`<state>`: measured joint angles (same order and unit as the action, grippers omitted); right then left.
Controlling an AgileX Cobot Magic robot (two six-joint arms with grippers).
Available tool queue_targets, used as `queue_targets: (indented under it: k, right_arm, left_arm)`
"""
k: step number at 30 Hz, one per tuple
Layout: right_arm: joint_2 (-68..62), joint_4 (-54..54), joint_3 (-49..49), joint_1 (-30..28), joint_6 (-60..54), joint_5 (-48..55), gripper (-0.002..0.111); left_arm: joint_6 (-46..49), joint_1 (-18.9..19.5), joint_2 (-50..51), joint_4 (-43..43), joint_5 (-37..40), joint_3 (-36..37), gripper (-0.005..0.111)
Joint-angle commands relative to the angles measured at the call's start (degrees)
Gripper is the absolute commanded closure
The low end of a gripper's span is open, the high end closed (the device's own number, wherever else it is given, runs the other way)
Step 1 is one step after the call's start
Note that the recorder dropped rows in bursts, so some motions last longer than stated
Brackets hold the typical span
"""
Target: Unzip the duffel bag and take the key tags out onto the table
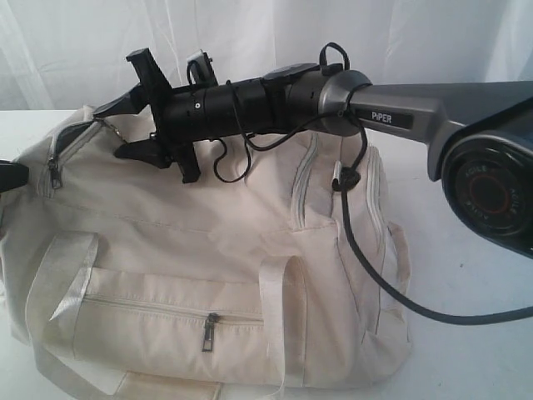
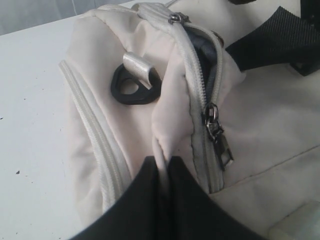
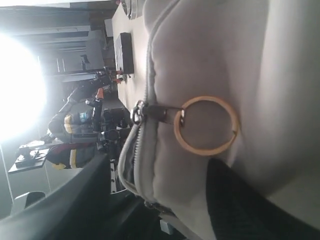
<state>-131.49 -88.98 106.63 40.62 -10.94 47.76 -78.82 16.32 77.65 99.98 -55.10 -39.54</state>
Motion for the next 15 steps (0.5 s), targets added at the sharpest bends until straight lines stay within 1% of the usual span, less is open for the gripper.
queue_targets:
  k: [1, 5, 10, 15]
  right_arm:
    - [-0.01, 0.1, 0.0, 0.59, -0.23, -2.63, 0.054]
    - [-0.5, 0.35, -0.09, 0.59, 0.91, -4.29, 0.054]
    - [-3.23, 0.19, -0.09, 0.59, 3.89, -3.55, 0.054]
    - [-4.3, -0.39, -0.09, 0.59, 3.89, -4.45, 0.054]
  left_arm:
    - [-0.39, 0.2, -0.35, -0.03, 0.77, 0.13, 0.107]
    - [-0.39, 0.2, -0.35, -0.03, 0.88, 0.13, 0.107]
    - [-0.39, 0.2, -0.35, -0.03, 0.88, 0.13, 0.107]
    - [-0.39, 0.2, -0.35, -0.03, 0.99, 0.13, 0.107]
